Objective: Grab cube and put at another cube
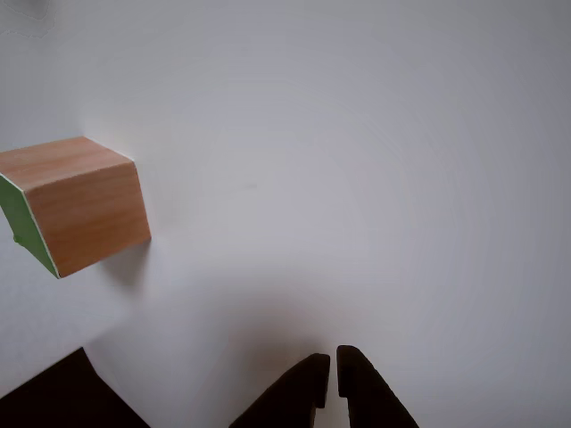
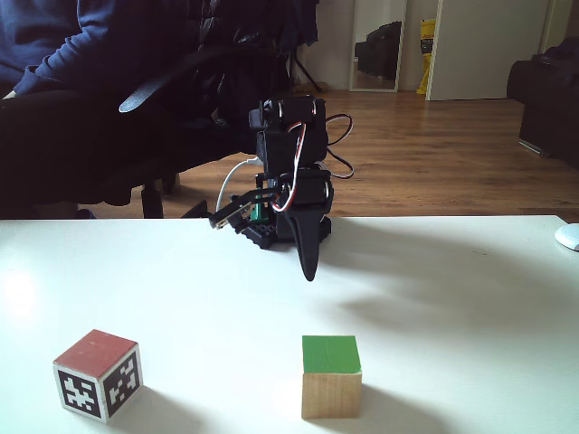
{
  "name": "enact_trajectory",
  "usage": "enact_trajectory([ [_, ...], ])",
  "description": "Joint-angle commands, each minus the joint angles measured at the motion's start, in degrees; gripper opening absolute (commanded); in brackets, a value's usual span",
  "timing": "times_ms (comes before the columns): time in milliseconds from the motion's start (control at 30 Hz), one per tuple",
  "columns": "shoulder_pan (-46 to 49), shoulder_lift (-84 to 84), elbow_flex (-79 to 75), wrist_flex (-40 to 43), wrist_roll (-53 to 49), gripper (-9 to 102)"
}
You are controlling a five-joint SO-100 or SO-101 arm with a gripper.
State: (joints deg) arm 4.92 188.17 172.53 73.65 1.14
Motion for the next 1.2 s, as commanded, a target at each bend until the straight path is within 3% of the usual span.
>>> enact_trajectory([
  [0, 1.76, 0.26, -2.46, 0.35, -3.6, 0],
  [467, 1.49, 0.26, -2.46, -0.26, -4.48, 1],
  [633, 2.2, -0.35, -9.14, -2.11, -3.96, 4],
  [800, -1.41, -19.16, -20.3, -5.89, -0.18, 6],
  [1000, -3.78, -44.65, -34.63, -10.63, 5.45, 24],
  [1167, -5.63, -55.02, -44.03, -10.37, 8.61, 28],
])
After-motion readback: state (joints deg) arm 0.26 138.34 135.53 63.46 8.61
